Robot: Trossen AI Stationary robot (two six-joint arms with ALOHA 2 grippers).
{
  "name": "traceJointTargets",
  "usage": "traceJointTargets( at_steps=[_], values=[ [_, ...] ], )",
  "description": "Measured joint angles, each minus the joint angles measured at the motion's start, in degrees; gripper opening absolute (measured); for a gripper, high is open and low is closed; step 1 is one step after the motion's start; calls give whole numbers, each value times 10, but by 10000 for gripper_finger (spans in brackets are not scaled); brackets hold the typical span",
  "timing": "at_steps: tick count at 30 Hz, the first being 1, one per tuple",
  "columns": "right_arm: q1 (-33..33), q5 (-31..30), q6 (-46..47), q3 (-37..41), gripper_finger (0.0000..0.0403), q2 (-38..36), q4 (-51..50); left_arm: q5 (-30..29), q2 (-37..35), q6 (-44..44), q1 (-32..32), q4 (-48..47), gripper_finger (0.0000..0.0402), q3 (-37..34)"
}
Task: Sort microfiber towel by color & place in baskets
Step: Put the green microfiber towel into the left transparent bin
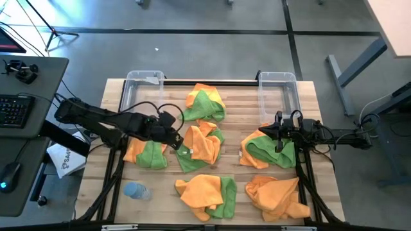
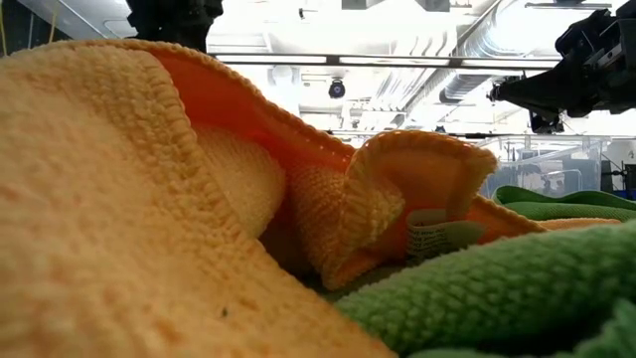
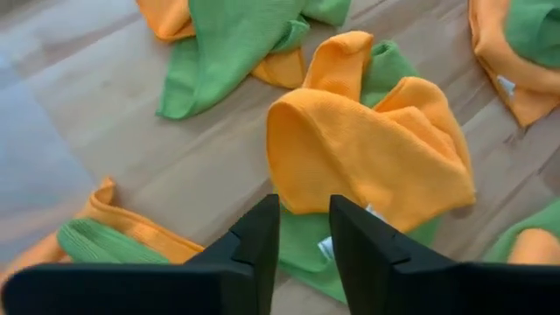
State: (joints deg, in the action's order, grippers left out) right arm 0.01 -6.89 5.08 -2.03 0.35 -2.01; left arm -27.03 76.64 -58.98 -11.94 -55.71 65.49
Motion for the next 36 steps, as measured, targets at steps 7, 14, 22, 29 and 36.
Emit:
traceJointTargets(
  at_steps=[7,14,22,29,36],
  values=[
    [0,0,0,0,0,0,0,69,0,-25,-1,-17,106,0],
    [0,0,0,0,0,0,0,73,0,-126,-1,-54,106,0],
    [0,0,0,0,0,0,0,132,0,-341,-1,-163,106,-3],
    [0,0,0,0,0,0,0,178,0,-453,-1,-194,106,-3],
    [0,0,0,0,0,0,0,192,60,-448,5,-214,106,-3]
  ],
)
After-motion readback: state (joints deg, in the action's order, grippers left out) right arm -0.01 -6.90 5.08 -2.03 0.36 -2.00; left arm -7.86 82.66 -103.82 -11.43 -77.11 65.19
